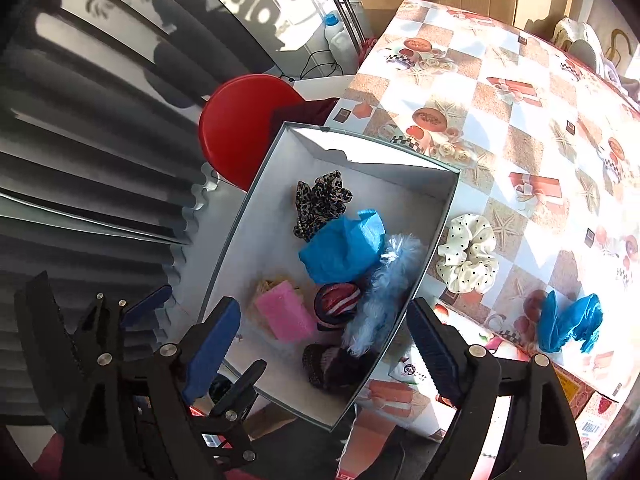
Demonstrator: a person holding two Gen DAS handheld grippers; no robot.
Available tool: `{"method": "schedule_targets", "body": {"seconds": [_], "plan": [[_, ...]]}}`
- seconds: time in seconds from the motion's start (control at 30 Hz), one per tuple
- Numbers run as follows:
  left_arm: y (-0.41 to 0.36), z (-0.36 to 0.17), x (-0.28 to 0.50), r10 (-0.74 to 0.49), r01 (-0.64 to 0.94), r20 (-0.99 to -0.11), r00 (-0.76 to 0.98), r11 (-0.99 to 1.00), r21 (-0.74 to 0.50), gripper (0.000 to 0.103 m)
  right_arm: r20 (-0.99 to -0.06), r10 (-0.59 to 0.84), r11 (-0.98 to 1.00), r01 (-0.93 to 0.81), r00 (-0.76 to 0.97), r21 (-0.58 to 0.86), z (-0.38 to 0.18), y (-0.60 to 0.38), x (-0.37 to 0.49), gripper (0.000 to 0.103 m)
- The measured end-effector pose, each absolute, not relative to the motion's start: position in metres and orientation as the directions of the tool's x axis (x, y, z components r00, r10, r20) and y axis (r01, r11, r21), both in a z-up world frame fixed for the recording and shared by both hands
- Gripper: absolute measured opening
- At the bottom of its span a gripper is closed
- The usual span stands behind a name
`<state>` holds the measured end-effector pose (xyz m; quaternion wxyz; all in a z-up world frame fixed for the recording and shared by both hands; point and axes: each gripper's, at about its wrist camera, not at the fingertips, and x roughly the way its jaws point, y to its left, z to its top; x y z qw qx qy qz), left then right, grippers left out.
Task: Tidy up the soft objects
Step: 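Carry the pink sponge and blue glove into the white box and open both tools, then move both tools back toward the polka-dot scrunchie and remaining blue glove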
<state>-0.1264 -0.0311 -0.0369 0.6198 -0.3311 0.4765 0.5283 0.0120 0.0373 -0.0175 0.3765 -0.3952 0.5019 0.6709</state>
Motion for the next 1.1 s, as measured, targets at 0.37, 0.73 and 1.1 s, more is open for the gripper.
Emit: {"method": "schedule_targets", "body": {"seconds": [0.37,0.73,1.1], "plan": [[-0.033,-0.036,-0.115,0.337,-0.962,-0.942,-0.004,0.254,0.095,0.103,-0.902,0.114,-0.13,-0.906,-0.417,0.403,-0.022,0.034,0.032,0.102],[-0.015,-0.023,-0.063,0.286,-0.912,-0.952,0.106,0.41,0.022,0.103,-0.908,0.096,0.089,-0.905,-0.407,0.415,-0.012,0.03,0.131,0.102],[0.029,-0.058,0.07,0.181,-0.786,-0.981,0.071,0.616,0.057,0.103,-0.961,0.069,0.295,-0.915,-0.266,0.275,-0.036,0.022,0.292,0.102]]}}
